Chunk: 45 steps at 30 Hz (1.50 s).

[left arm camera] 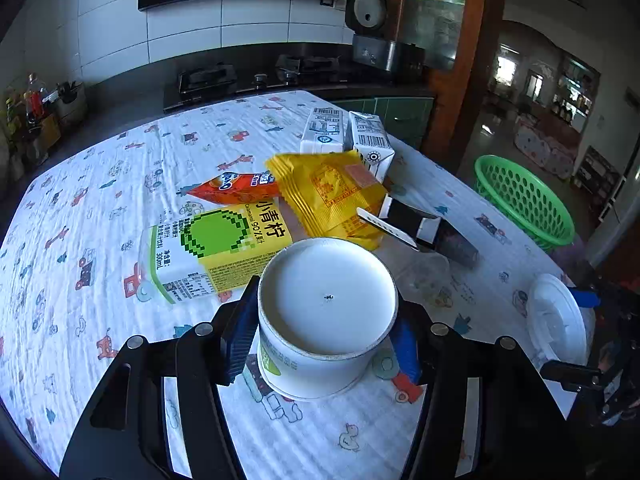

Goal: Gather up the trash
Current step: 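Drop the white lid from the right tool while the left tool drops the paper cup into the basket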

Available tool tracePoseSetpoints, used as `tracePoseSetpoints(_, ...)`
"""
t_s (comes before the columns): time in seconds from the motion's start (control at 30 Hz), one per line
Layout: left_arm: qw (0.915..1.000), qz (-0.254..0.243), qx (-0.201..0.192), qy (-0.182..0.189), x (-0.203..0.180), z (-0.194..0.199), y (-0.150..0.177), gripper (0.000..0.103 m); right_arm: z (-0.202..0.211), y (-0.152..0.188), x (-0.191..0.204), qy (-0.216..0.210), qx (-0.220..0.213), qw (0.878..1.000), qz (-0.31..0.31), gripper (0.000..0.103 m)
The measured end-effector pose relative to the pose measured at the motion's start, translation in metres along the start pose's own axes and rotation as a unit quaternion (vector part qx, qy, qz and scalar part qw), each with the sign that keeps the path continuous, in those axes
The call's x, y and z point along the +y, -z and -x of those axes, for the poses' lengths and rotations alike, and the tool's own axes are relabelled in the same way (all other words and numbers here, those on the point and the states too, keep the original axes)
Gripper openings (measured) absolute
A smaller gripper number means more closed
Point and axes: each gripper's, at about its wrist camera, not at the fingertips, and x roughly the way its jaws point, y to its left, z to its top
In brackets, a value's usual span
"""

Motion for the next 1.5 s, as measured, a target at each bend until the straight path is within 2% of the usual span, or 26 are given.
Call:
tracePoseSetpoints(0.37, 0.9997, -0.009, -0.021, 0.000, -0.006, 0.051, 0.005, 0.057, 0.019, -0.004, -0.009, 0.002, -0.023, 1.000, -0.013, 0.090)
tracePoseSetpoints(0.5, 0.9995, -0.011, -0.027, 0.015, -0.014, 0.065, 0.000, 0.057, 0.025, -0.007, -0.028, 0.018, -0.034, 0.999, -0.029, 0.090)
tracePoseSetpoints(0.67, 0.9982, -0.026, -0.036, 0.039, -0.038, 0.069, -0.014, 0.057, 0.038, -0.013, -0.078, 0.056, -0.045, 0.995, -0.070, 0.090)
tracePoseSetpoints(1.03, 0.9916, -0.067, -0.042, 0.102, -0.111, 0.045, -0.061, 0.057, 0.048, -0.022, -0.215, 0.180, -0.035, 0.973, -0.141, 0.091)
tracePoseSetpoints(1.27, 0.9868, -0.089, -0.035, 0.131, -0.154, 0.015, -0.092, 0.057, 0.039, -0.019, -0.279, 0.206, -0.018, 0.961, -0.184, 0.091)
tracePoseSetpoints(1.5, 0.9816, -0.112, -0.025, 0.153, -0.193, -0.015, -0.118, 0.057, 0.026, -0.018, -0.312, 0.212, -0.007, 0.955, -0.205, 0.092)
